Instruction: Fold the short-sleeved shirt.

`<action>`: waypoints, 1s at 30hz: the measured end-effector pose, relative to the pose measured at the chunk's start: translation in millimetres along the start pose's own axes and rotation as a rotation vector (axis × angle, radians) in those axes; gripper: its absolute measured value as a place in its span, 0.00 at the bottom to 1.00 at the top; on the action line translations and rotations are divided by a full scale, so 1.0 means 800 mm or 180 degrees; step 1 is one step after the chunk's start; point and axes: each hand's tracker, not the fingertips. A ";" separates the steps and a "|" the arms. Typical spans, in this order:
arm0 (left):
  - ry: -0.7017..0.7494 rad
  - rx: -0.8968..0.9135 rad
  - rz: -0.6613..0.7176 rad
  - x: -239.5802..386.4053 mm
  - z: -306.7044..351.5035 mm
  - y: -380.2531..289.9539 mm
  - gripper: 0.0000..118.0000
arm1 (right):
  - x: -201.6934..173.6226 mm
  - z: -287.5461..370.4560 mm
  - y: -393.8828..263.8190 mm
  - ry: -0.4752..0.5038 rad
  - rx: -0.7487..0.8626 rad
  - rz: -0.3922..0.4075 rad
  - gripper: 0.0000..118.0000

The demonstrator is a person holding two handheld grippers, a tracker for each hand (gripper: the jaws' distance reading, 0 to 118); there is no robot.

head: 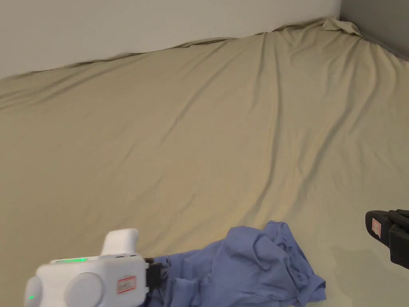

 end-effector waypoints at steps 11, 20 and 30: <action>-0.0835 -0.0202 -0.0115 0.112 -0.060 0.025 0.00 | 0.010 -0.001 -0.003 -0.0078 -0.0079 -0.0004 0.02; -0.0713 0.0343 0.0195 -0.003 0.080 0.009 0.00 | -0.006 0.005 0.002 -0.0030 -0.0066 0.0076 0.02; -0.0294 0.0131 0.0981 -0.176 0.097 -0.067 0.86 | -0.047 -0.010 -0.001 0.0174 -0.0191 0.0205 0.02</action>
